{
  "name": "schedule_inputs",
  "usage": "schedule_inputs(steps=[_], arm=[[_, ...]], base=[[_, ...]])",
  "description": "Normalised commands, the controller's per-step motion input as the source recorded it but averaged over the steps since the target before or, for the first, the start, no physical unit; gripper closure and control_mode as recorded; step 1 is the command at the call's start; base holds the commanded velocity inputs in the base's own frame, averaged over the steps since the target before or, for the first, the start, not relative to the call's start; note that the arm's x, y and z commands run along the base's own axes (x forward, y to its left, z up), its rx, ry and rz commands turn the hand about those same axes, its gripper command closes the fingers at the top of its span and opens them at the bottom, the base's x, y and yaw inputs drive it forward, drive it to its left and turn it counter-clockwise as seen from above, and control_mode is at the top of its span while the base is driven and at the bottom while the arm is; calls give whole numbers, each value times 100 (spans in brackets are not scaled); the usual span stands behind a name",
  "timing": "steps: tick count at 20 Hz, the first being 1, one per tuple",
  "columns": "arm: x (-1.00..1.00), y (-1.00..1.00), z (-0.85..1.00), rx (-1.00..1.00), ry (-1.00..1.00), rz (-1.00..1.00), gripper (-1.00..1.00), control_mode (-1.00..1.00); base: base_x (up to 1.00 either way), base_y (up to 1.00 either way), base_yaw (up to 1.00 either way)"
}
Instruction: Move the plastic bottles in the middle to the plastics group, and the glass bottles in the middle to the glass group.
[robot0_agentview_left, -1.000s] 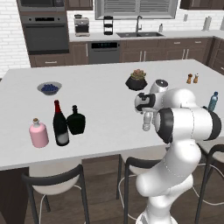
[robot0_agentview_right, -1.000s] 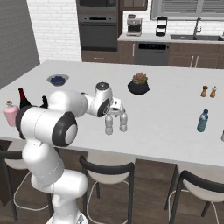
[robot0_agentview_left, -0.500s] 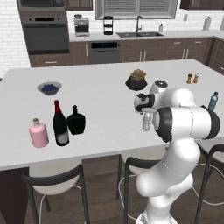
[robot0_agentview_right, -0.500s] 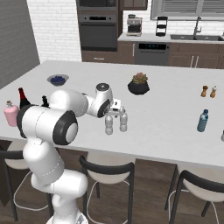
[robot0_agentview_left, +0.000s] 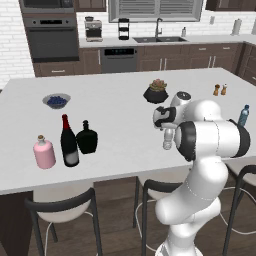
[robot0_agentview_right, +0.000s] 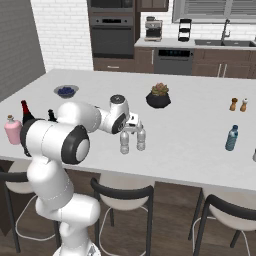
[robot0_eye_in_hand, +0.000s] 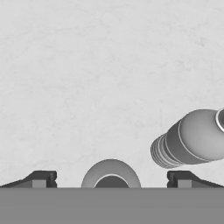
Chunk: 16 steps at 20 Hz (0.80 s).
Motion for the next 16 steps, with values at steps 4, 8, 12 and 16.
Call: schedule_inputs(steps=[4, 8, 12, 16], arm=[[0, 0, -7, 0, 0, 0, 100, -100], [0, 0, 0, 0, 0, 0, 100, -100], [-1, 0, 0, 0, 0, 0, 100, -100], [-31, 0, 6, 0, 0, 0, 100, -100]], base=[[0, 0, 0], [0, 0, 0], [0, 0, 0], [0, 0, 0]])
